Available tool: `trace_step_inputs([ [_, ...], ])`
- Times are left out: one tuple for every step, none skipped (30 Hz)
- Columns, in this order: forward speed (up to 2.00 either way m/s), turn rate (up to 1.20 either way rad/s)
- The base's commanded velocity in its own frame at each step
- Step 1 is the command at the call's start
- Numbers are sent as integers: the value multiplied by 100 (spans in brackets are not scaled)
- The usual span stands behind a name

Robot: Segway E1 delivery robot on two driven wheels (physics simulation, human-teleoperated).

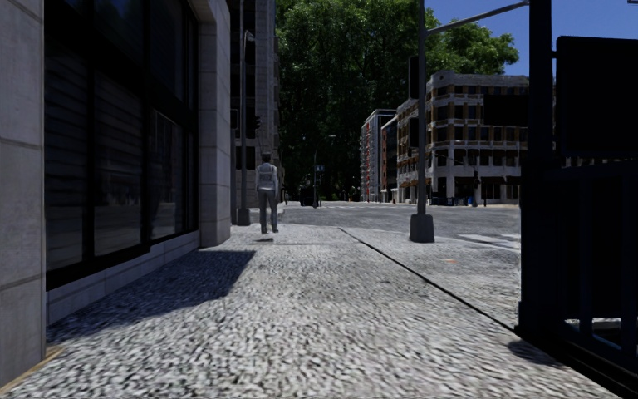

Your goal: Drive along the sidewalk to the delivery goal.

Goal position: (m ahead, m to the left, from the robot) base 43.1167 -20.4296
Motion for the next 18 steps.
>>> trace_step_inputs([
  [200, 0],
  [200, 0],
  [200, 0],
  [200, 0],
  [200, 0],
  [200, 0],
  [200, 0],
  [200, -10],
  [200, -29],
  [200, -29],
  [200, -37],
  [200, -49],
  [200, -56],
  [200, -59],
  [200, -59],
  [200, -63],
  [200, -64],
  [200, -64],
])
